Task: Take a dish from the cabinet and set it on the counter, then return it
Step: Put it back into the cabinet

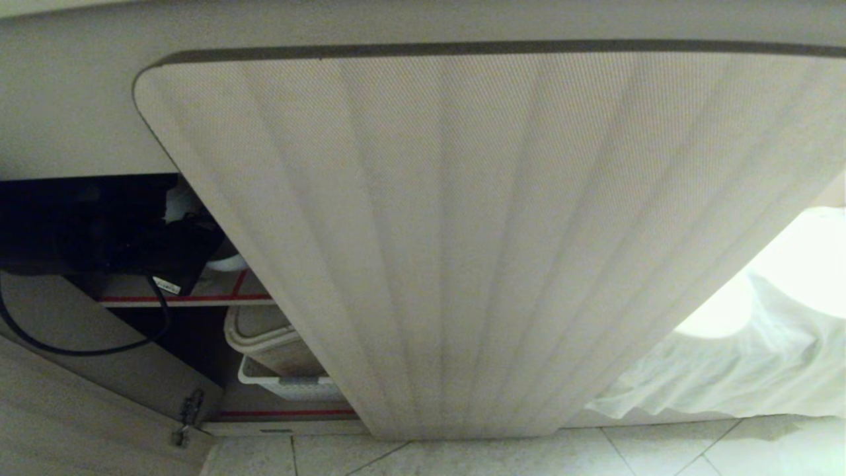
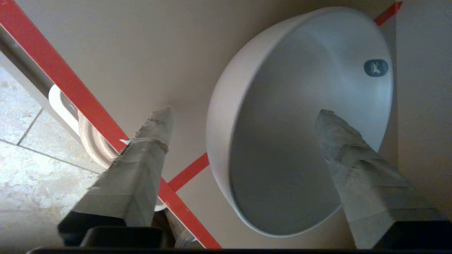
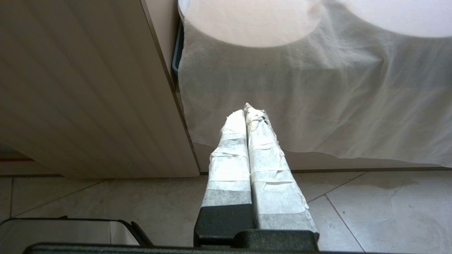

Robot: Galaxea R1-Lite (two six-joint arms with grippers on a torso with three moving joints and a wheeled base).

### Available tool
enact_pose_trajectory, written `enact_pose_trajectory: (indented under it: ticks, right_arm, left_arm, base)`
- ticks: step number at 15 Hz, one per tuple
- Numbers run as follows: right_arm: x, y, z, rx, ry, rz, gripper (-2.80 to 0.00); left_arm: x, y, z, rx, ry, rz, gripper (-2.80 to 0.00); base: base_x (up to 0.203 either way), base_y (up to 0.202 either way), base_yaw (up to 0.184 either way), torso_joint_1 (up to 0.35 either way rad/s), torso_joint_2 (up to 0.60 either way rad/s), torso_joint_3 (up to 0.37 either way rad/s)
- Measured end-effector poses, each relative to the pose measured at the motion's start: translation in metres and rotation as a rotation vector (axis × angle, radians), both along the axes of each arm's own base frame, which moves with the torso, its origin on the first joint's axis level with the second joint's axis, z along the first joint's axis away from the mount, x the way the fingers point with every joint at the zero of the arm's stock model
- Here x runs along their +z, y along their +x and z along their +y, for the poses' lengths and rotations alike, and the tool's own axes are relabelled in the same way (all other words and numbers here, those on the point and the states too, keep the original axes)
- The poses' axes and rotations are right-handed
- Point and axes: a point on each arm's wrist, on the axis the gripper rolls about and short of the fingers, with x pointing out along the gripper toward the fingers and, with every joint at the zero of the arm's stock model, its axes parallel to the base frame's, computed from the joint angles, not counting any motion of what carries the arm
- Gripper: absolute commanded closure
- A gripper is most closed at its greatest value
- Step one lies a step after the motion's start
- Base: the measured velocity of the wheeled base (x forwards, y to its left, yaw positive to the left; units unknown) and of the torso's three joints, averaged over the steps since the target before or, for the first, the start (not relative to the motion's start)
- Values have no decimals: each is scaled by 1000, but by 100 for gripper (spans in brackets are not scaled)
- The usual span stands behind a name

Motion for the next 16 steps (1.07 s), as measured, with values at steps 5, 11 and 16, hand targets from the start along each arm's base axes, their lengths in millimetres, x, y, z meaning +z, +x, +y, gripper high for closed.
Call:
enact_pose_trajectory:
  ticks: [5, 11, 16]
  right_arm:
    - [0, 0, 0, 0, 0, 0, 0]
    - [0, 0, 0, 0, 0, 0, 0]
    - [0, 0, 0, 0, 0, 0, 0]
  left_arm:
    - [2, 0, 0, 2, -1, -8, -280]
    - [2, -1, 0, 5, 21, -4, -280]
    - [5, -3, 0, -10, 60, -7, -280]
  base:
    - [0, 0, 0, 0, 0, 0]
    - [0, 0, 0, 0, 0, 0]
    - [0, 0, 0, 0, 0, 0]
